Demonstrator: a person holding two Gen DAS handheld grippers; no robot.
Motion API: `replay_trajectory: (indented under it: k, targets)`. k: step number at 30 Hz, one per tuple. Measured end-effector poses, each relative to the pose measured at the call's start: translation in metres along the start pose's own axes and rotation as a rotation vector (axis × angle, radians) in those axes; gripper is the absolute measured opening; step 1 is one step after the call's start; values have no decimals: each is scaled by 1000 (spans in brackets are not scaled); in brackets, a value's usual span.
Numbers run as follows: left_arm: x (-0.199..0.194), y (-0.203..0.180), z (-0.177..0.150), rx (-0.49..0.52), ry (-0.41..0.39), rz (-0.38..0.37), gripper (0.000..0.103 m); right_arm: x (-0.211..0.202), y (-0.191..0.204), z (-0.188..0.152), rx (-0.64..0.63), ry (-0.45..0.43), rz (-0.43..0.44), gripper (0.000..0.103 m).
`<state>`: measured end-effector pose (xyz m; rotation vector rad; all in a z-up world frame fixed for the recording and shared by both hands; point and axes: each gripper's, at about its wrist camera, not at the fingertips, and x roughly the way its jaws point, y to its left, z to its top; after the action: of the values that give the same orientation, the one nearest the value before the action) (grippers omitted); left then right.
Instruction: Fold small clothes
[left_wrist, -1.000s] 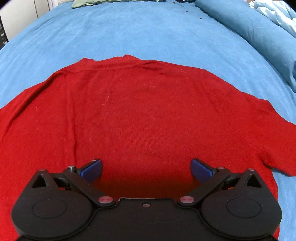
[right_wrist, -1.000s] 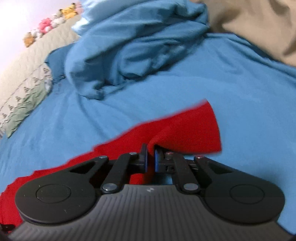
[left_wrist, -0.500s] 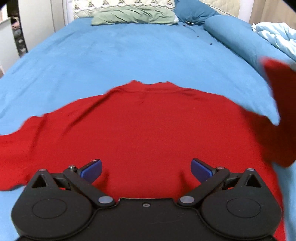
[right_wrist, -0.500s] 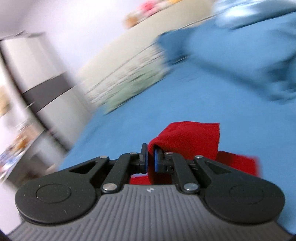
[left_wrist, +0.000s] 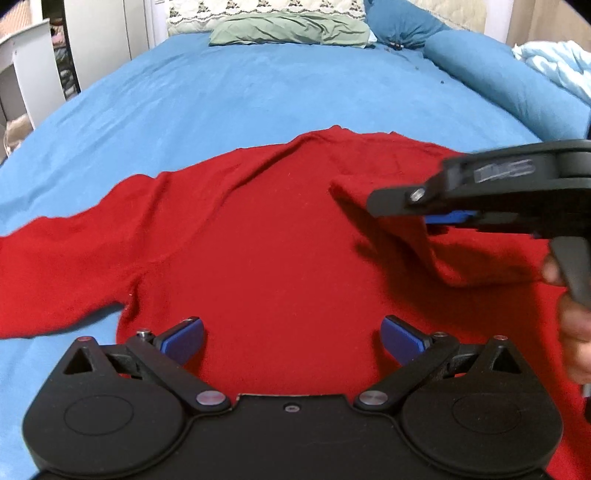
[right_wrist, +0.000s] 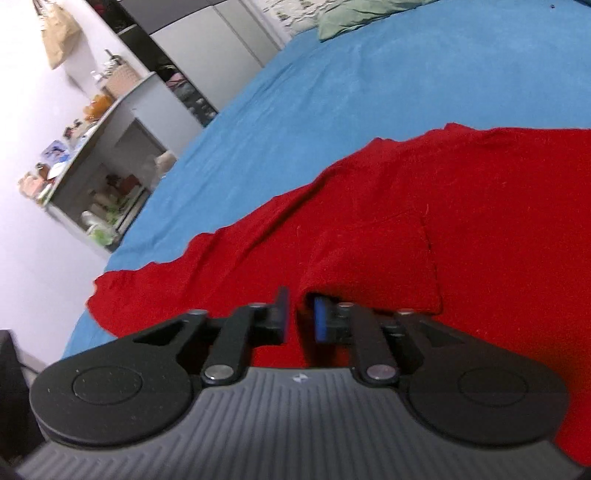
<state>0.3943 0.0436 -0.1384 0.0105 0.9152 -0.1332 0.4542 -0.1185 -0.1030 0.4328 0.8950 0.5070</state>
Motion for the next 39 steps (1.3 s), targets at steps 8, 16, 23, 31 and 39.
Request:
replay_trajectory:
  k: [8,16,23,31,39]
  targets:
    - [11,-28,18,22,-85,-120,100,-118,-29,16,-59,-177,-129,88]
    - [58,-47,46,78,-90,-84,69,-178,-74,-21,-64,-172,-311,88]
    - [47,9,36,-120,-149,-90,66,-187,-110,-43,10,-165,-359,88]
    - [40,24,18,-188,-196,-129,62,-189,-136,-57,91,-147,-397,88]
    - [38,13,19,-139,-196,-106,4,-180,-130,-57,17,-100,-445,93]
